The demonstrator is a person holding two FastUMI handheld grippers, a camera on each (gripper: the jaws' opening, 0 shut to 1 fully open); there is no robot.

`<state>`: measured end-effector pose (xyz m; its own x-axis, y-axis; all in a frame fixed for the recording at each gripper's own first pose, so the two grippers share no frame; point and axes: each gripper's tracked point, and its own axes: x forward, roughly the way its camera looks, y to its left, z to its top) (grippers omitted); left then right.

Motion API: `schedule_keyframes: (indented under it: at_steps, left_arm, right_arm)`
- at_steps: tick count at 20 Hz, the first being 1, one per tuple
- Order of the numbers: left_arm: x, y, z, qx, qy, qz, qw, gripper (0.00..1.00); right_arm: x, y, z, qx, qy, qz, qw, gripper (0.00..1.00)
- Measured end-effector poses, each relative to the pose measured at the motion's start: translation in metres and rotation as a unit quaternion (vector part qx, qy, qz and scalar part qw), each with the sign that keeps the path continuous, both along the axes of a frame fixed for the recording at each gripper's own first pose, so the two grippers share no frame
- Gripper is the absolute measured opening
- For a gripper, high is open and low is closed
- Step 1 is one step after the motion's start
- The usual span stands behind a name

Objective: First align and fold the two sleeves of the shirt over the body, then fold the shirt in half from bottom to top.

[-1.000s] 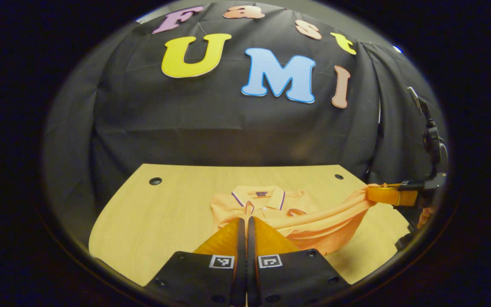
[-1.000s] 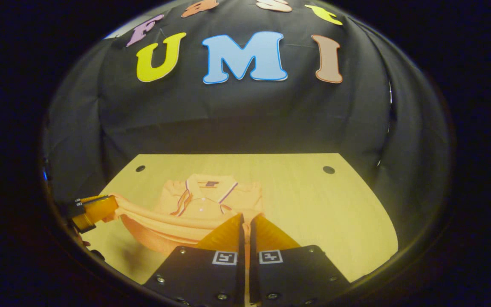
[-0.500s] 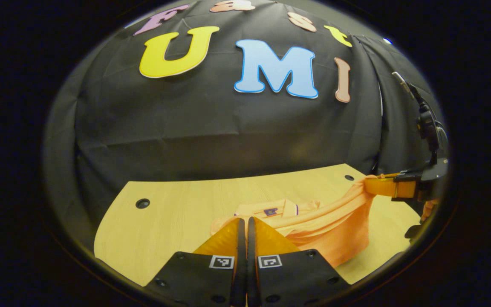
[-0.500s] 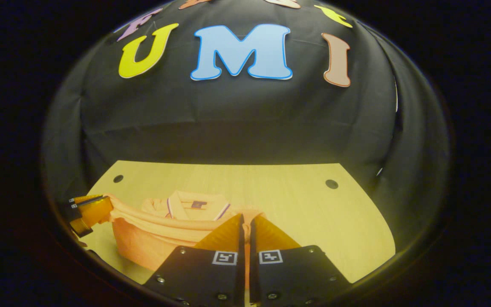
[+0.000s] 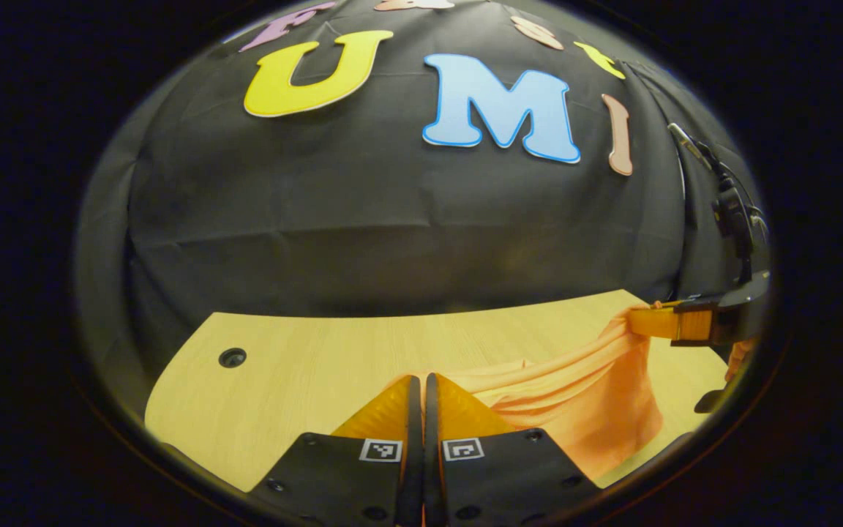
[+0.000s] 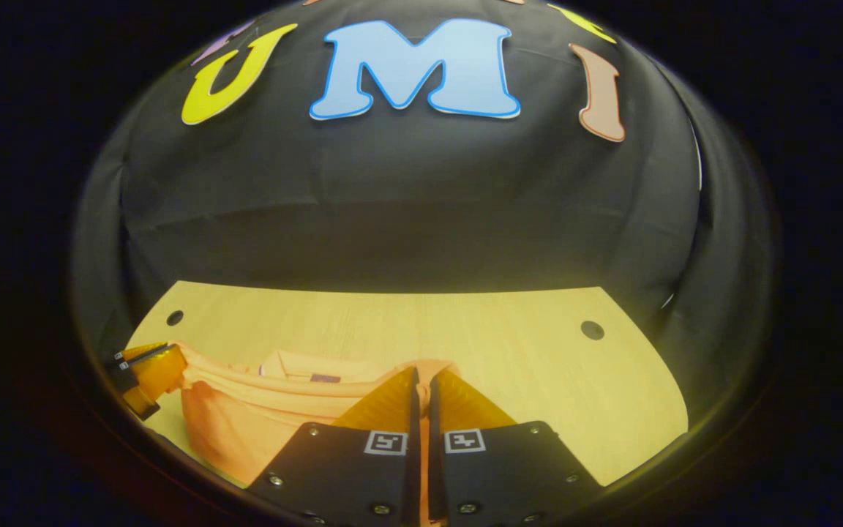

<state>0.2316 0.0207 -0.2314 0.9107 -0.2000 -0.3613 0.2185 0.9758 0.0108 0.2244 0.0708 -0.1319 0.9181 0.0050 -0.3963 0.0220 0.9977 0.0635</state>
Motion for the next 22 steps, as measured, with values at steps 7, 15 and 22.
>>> schedule_keyframes:
  at_steps: [7, 15, 22]
  left_arm:
    - [0.024, 0.007, -0.038, 0.006, 0.008, 0.006, 1.0, 0.06]
    - [0.026, 0.008, -0.063, 0.012, 0.037, 0.0, 0.999, 0.12]
    - [0.008, 0.011, -0.04, 0.004, 0.034, 0.012, 0.999, 0.47]
  right_arm:
    - [0.033, 0.008, -0.044, -0.01, 0.035, 0.0, 0.999, 0.04]
    - [0.034, 0.013, -0.061, -0.023, 0.061, 0.01, 0.998, 0.07]
    - [0.015, 0.012, -0.034, -0.043, 0.035, 0.023, 0.998, 0.36]
